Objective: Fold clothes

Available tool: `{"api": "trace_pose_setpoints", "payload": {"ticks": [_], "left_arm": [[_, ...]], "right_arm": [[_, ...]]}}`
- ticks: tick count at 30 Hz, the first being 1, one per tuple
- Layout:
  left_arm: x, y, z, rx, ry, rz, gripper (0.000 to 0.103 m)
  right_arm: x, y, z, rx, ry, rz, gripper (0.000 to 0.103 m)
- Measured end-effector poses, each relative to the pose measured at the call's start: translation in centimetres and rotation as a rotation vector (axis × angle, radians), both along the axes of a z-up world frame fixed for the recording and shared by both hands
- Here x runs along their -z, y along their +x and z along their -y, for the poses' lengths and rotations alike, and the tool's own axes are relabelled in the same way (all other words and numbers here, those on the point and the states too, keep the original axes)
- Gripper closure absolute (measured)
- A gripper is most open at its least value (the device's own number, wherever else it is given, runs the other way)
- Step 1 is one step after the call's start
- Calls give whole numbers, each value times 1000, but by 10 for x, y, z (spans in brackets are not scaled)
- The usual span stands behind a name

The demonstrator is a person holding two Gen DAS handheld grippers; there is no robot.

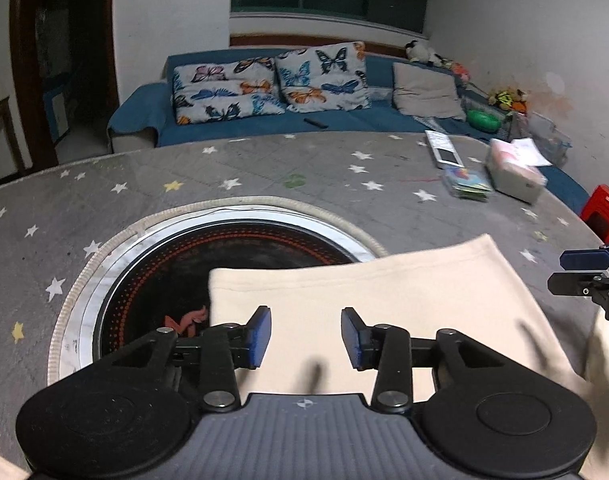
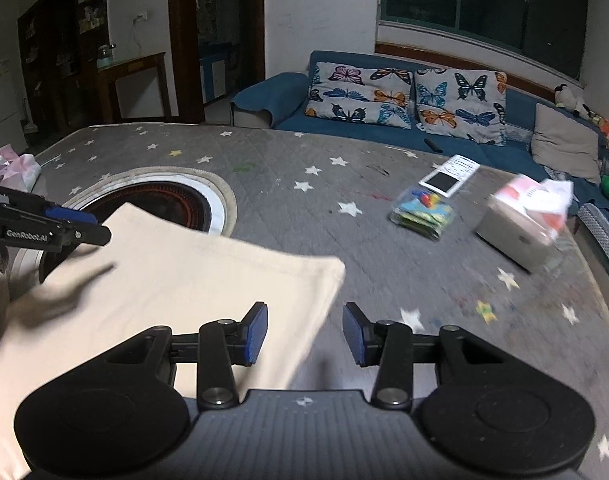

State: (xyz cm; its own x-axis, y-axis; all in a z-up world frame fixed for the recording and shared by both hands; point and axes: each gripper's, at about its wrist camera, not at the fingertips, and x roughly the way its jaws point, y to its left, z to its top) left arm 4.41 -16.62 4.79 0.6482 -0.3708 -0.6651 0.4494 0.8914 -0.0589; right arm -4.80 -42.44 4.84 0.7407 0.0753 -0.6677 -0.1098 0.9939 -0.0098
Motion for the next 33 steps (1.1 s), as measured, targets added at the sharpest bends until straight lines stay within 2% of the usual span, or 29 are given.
{"api": "trace_pose_setpoints", "payload": {"ticks": [8, 16, 22, 27, 31, 33], "left_arm": [[-9, -55, 6, 73, -25, 22, 47], [-6, -108, 23, 176, -46, 19, 42], [1, -136, 43, 248, -40, 6, 37], [5, -148, 52, 278, -31, -6, 37], [7, -152, 55, 281, -24, -13, 36], [8, -154, 56, 284, -19, -15, 36]], "right_arm": [[4, -70, 28, 137, 3, 14, 59], [19, -132, 71, 352, 7, 6, 59], [27, -146, 102, 468, 24, 16, 59], [38, -137, 116, 515, 65, 15, 60], [44, -135, 118, 541, 85, 33, 66], [45, -136, 119, 553, 88, 45, 85]]}}
